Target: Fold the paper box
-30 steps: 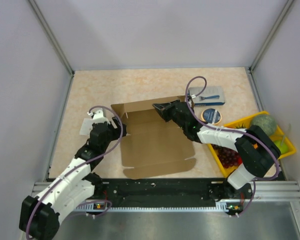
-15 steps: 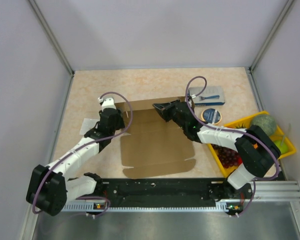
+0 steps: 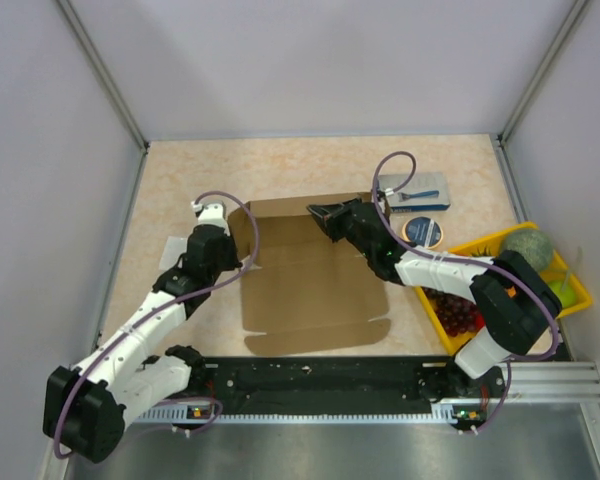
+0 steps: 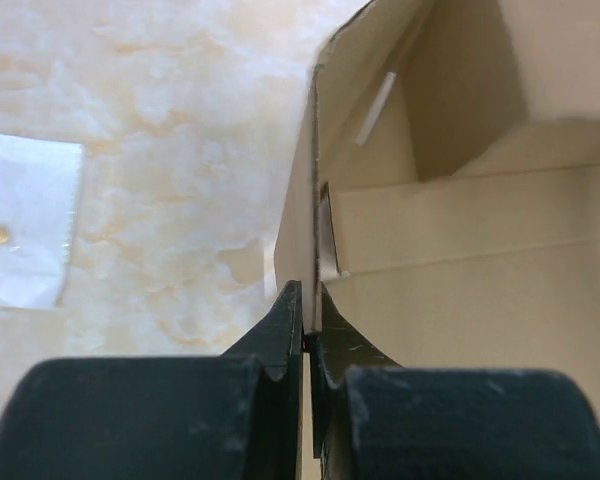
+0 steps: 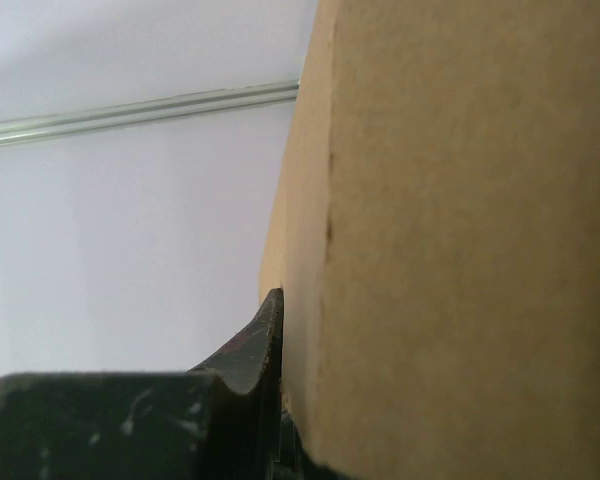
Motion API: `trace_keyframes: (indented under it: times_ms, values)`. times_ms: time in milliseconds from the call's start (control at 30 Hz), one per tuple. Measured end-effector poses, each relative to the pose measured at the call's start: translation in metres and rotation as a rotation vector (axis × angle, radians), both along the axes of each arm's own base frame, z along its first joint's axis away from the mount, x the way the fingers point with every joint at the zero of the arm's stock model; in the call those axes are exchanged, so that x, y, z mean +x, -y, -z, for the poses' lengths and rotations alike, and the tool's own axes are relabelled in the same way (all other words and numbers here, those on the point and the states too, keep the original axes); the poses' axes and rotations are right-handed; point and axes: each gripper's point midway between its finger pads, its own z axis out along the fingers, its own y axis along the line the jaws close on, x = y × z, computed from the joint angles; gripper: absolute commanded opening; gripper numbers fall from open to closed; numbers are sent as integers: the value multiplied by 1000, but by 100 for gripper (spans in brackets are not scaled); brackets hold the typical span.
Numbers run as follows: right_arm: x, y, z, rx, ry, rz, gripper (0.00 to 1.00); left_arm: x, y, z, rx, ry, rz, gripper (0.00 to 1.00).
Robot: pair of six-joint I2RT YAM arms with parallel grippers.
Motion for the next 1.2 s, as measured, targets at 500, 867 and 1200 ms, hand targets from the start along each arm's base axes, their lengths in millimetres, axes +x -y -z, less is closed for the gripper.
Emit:
trace_keyframes:
  times_ms: [500,867,1200]
  values:
    - [8,9,2,-10,-8,57,0,1,66,-2,-299,-1,196,3]
    - [4,6,1,-18,-3,30,0,-2,58,-1,-294,75,178,46]
    - [2,3,1,-20,-2,7,0,-4,51,-12,-279,176,191,45]
